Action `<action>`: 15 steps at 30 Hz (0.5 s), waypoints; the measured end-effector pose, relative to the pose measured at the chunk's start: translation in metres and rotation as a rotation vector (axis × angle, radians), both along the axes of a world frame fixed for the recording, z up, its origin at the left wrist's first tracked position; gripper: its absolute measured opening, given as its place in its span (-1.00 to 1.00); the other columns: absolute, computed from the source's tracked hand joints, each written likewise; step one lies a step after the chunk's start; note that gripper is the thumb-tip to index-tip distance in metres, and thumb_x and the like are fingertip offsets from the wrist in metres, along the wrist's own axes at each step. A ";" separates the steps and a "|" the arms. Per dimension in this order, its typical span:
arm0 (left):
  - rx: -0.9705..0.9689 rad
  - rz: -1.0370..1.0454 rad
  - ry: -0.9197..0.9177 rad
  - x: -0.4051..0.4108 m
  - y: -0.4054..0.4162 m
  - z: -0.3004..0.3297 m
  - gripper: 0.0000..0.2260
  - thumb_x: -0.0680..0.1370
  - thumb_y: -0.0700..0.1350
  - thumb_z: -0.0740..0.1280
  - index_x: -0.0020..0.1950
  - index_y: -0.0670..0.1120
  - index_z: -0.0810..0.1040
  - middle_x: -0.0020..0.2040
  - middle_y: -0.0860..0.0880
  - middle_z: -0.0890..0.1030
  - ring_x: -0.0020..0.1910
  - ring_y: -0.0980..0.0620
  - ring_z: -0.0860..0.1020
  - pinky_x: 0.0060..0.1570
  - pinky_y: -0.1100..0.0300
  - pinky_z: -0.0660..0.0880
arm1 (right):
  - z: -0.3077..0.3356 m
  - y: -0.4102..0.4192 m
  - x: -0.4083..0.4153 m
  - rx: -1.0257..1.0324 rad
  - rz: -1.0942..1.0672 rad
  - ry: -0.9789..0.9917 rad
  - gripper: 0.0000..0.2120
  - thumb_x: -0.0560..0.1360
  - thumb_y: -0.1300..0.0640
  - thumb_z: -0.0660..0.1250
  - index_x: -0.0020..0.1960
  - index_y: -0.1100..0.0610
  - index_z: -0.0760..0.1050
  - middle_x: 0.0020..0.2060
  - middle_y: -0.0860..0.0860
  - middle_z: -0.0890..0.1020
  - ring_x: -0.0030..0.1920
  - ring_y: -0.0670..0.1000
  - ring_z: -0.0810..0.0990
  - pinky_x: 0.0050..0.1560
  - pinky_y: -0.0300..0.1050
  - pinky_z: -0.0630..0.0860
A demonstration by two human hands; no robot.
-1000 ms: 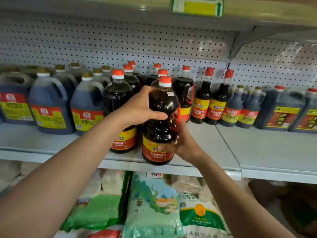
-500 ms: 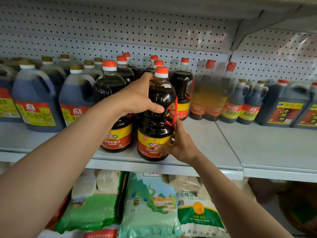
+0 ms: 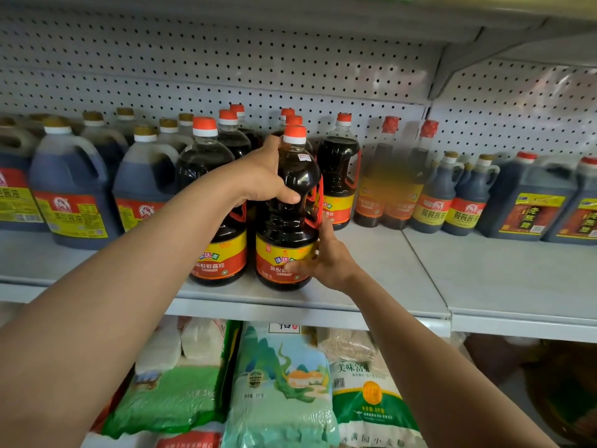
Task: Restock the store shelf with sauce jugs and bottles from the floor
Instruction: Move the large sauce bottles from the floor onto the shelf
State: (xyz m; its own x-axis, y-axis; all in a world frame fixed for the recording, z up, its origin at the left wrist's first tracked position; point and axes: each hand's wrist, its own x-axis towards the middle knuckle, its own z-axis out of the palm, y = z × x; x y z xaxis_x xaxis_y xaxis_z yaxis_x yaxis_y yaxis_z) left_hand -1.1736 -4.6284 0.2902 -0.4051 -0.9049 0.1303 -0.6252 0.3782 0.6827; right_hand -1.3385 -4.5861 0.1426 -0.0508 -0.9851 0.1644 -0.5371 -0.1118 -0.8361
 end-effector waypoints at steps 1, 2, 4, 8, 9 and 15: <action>-0.002 0.006 0.003 0.000 0.002 0.000 -0.13 0.42 -0.20 0.55 0.57 0.03 0.10 0.43 -0.05 0.43 0.34 -0.08 0.41 0.17 0.05 0.34 | 0.002 0.002 0.002 0.008 -0.004 -0.004 0.09 0.34 0.22 0.64 0.59 -0.06 -0.04 0.38 -0.07 0.44 0.41 0.03 0.41 0.32 -0.06 0.45; -0.002 0.010 0.012 0.001 0.004 -0.001 -0.12 0.43 -0.21 0.55 0.58 0.03 0.09 0.44 -0.05 0.41 0.38 -0.09 0.40 0.19 0.05 0.34 | 0.003 0.004 0.004 0.017 -0.013 0.000 0.09 0.34 0.22 0.63 0.59 -0.06 -0.04 0.39 -0.05 0.44 0.43 0.06 0.40 0.31 -0.05 0.44; -0.026 0.022 0.030 0.001 0.009 -0.005 -0.11 0.43 -0.20 0.55 0.60 0.05 0.09 0.48 -0.06 0.38 0.43 -0.11 0.37 0.27 0.01 0.34 | 0.006 0.010 0.008 0.028 -0.041 0.015 0.07 0.37 0.19 0.62 0.60 -0.04 -0.05 0.44 0.00 0.44 0.46 0.10 0.40 0.32 -0.04 0.43; -0.171 0.113 0.066 0.000 0.023 -0.022 -0.14 0.44 -0.13 0.53 0.61 0.03 0.10 0.52 -0.07 0.32 0.50 -0.12 0.30 0.42 -0.07 0.29 | 0.009 0.032 0.011 0.068 -0.124 0.049 0.07 0.42 0.07 0.59 0.63 0.00 -0.10 0.55 0.08 0.32 0.53 0.16 0.31 0.44 0.03 0.36; -0.221 0.133 0.091 0.000 0.027 -0.028 -0.15 0.45 -0.13 0.53 0.61 0.02 0.11 0.54 -0.08 0.29 0.52 -0.12 0.27 0.45 -0.08 0.27 | 0.009 0.040 0.009 0.081 -0.154 0.068 0.06 0.42 0.03 0.58 0.64 0.01 -0.09 0.57 0.11 0.29 0.54 0.17 0.29 0.46 0.06 0.35; -0.574 0.128 0.242 0.005 0.063 -0.071 -0.18 0.42 -0.06 0.55 0.57 -0.05 0.21 0.59 -0.16 0.14 0.57 -0.17 0.10 0.52 -0.01 0.10 | 0.005 0.108 -0.005 0.130 -0.425 0.268 -0.01 0.40 -0.13 0.56 0.63 0.09 0.07 0.55 0.12 0.32 0.51 0.16 0.33 0.41 -0.03 0.31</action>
